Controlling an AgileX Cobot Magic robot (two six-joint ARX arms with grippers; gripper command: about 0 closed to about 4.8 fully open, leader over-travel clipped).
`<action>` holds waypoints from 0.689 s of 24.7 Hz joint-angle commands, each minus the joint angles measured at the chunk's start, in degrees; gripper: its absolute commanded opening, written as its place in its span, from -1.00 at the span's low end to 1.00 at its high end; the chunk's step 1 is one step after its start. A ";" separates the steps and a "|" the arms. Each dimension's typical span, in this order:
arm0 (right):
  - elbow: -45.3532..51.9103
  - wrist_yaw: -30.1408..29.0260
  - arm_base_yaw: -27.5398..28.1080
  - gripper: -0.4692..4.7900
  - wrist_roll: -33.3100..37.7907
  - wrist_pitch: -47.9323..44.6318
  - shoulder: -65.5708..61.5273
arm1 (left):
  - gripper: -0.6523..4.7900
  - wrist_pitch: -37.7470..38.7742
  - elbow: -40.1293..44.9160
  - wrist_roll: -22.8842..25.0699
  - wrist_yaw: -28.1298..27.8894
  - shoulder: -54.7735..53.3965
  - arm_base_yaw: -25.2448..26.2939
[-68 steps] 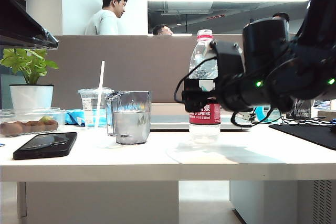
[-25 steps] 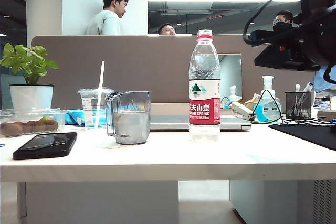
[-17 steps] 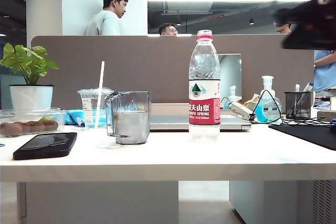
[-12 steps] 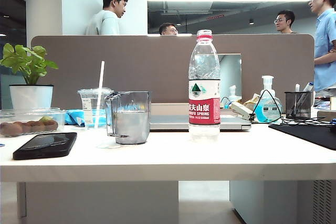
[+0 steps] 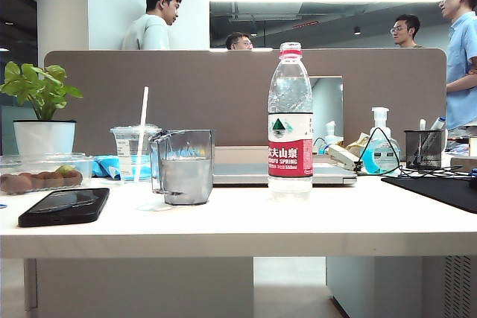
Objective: Pick up the mineral water bottle on the table and pour water into the mug until it's half full.
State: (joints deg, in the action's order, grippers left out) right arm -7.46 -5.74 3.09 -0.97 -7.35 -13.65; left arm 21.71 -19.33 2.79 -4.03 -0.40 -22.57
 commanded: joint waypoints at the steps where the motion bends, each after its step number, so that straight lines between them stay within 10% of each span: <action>1: 2.45 -0.81 0.11 -0.84 1.49 -1.01 2.51 | -0.77 -0.76 -0.11 -0.20 0.22 -0.02 -0.02; 17: 7.41 5.99 -0.98 -0.84 1.38 10.75 13.62 | -0.77 -0.74 -0.11 -0.20 0.22 -0.02 0.00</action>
State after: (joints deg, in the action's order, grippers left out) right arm -0.49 1.02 2.22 0.38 3.36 -0.05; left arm 21.69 -19.33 2.79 -4.03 -0.38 -22.57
